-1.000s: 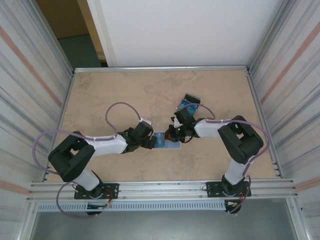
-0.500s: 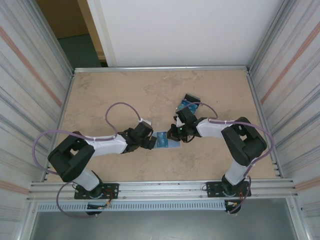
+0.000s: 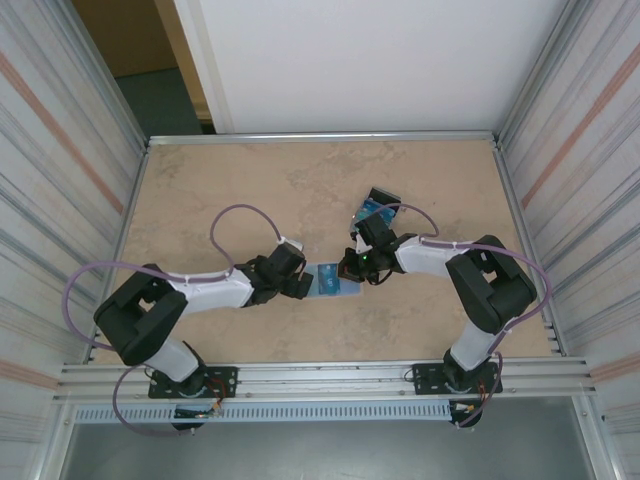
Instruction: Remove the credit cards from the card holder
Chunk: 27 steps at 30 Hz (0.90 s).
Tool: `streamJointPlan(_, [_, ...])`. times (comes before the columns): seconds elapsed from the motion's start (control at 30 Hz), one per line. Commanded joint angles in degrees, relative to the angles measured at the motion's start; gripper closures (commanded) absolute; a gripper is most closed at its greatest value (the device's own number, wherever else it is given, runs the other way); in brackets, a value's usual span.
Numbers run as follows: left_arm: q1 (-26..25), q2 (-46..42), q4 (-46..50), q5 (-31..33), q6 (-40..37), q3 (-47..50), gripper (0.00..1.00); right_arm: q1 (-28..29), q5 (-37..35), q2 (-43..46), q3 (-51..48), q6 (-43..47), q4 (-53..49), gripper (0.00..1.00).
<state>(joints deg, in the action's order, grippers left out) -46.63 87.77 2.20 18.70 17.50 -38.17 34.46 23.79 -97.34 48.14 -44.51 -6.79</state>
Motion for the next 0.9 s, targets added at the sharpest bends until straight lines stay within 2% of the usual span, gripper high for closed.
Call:
streamJointPlan(0.0, [-0.57, -2.61, 1.75, 1.08, -1.97, -2.20, 0.01, -0.27, -0.41, 2.07, -0.15, 0.64, -1.34, 1.00])
streamJointPlan(0.2, [-0.73, -3.23, 1.14, -0.45, -4.91, -4.09, 0.01, -0.27, -0.25, 2.03, -0.34, 0.30, -0.88, 1.00])
streamJointPlan(0.5, [-2.03, 3.55, -0.44, 0.02, -9.09, -7.80, 0.01, -0.37, -0.35, 1.84, -0.37, -0.09, -0.77, 1.00])
streamJointPlan(0.87, [-3.57, 7.59, 1.27, 1.47, -11.85, -10.08, 0.01, -1.15, -0.17, 2.92, -0.40, -0.01, -1.56, 1.00])
